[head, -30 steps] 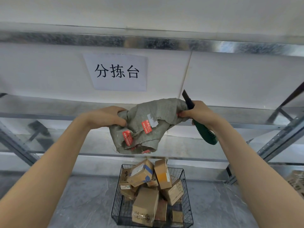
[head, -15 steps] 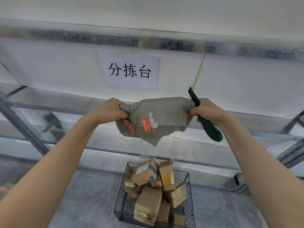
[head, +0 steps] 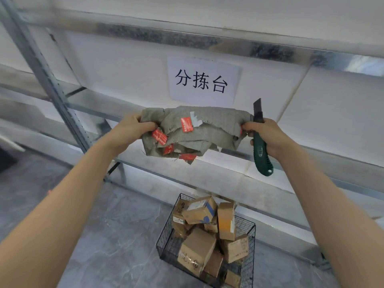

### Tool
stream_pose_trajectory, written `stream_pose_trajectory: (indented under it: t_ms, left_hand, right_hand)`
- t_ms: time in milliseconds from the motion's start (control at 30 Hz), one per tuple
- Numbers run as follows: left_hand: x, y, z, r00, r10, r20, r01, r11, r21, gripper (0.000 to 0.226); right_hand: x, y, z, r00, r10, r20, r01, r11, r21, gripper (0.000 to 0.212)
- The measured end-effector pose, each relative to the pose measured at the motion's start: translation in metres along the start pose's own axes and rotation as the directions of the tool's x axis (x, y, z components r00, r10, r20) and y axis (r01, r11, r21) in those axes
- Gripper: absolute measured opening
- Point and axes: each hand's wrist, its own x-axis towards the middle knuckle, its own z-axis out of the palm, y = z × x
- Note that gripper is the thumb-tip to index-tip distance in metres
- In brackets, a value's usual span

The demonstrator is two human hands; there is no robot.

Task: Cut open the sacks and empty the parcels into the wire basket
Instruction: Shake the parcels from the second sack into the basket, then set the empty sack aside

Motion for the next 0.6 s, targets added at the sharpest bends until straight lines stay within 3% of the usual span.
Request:
stream_pose_trajectory:
  t_ms: [200, 600]
  left_hand:
    - [-0.036, -0.036, -0.038, 0.972, -0.113, -0.205, 0.114, 0.993, -0.006, 0.014]
    - [-0.15, -0.097, -0.147, 0.873, -0.216, -0.438, 0.209, 0.976, -0.063, 0.012]
  right_hand:
    - [0.015, 0.0, 0.066, 0.993, -0.012, 0.117, 0.008, 0.999, 0.034, 0.007]
    - [-0.013, -0.015, 0.227, 0.905, -0.039, 0.423, 0.049, 0.999, -0.013, 0.011]
